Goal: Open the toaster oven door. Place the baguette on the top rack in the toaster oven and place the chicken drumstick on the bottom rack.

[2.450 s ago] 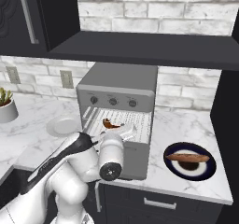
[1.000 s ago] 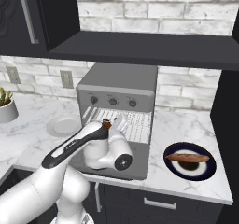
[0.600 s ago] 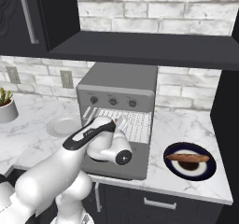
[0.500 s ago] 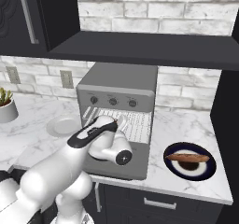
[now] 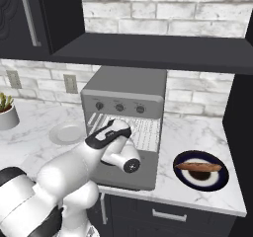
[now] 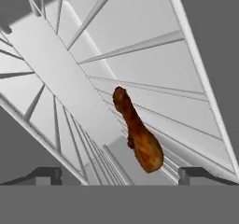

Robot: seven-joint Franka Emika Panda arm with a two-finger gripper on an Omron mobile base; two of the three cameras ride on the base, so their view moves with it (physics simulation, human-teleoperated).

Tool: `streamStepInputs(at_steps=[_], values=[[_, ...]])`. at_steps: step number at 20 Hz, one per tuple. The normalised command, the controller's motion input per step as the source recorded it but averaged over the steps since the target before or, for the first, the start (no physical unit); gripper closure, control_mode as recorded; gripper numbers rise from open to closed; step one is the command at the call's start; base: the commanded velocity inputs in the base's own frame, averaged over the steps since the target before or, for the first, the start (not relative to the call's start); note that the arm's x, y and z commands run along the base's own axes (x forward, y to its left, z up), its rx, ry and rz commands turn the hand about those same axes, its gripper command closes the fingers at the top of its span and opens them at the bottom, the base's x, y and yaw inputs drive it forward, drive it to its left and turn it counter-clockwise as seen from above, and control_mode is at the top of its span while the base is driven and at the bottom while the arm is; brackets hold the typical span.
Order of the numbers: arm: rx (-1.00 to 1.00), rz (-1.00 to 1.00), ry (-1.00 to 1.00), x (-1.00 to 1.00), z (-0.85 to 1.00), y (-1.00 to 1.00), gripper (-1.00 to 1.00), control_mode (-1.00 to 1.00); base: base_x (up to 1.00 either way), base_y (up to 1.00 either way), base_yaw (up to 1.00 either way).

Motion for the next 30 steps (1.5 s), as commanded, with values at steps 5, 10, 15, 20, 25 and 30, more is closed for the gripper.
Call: streamStepInputs(at_steps=[5, 10, 15, 20, 25, 30], values=[[0.0, 0.0, 0.0, 0.29, -0.17, 0.0, -1.0, -1.0, 0.0, 0.0, 0.0], [0.0, 0.0, 0.0, 0.12, -0.19, 0.0, -1.0, -1.0, 0.0, 0.0, 0.0], [0.0, 0.0, 0.0, 0.0, -0.1, 0.0, 1.0, -1.0, 0.0, 0.0, 0.0], [0.0, 0.0, 0.0, 0.0, -0.03, 0.0, 1.0, -1.0, 0.0, 0.0, 0.0], [0.0, 0.0, 0.0, 0.0, 0.0, 0.0, 1.0, -1.0, 0.0, 0.0, 0.0], [0.0, 0.0, 0.0, -0.22, -0.1, 0.0, 1.0, -1.0, 0.0, 0.0, 0.0]])
